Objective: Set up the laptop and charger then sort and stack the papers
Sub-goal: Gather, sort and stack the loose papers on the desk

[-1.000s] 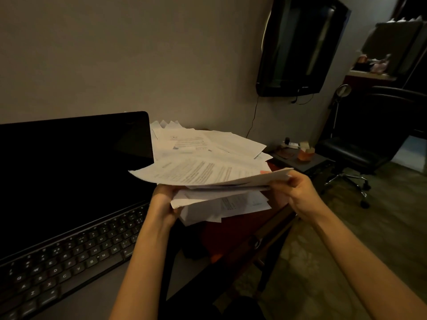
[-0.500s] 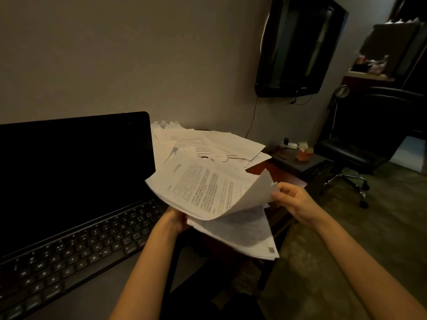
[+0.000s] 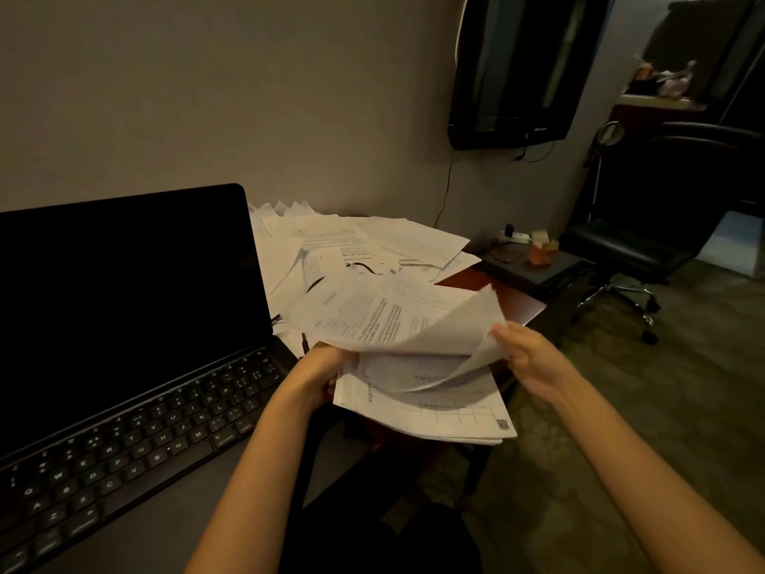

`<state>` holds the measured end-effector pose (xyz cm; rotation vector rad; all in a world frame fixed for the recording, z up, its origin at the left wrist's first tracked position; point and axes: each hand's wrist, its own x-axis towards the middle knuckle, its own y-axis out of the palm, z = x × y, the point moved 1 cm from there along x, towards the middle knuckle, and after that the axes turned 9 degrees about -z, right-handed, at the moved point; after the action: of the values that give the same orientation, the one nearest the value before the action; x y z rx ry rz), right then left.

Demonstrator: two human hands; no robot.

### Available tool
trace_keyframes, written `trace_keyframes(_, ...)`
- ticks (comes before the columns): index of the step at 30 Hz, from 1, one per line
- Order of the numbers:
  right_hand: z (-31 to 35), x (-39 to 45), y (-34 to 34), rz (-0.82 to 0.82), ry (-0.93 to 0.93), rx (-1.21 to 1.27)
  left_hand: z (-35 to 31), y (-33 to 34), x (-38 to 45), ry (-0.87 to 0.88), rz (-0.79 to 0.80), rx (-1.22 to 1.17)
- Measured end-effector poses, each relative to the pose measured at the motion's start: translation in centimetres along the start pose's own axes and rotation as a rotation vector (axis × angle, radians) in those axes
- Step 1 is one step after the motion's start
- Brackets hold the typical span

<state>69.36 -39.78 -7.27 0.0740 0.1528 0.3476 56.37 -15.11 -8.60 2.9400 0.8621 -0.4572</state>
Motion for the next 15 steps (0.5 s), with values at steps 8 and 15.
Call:
trace_keyframes(8, 1.9, -1.7, 0.2, -0.735, -0.264, 0.234, 0.0, 0.1, 0.2, 0.016, 0.039, 0.185)
trace_keyframes(15, -0.7, -6.8, 3.4, -0.563, -1.178, -0.363, 0.0, 0.3, 0.0, -0.033, 0.012, 0.174)
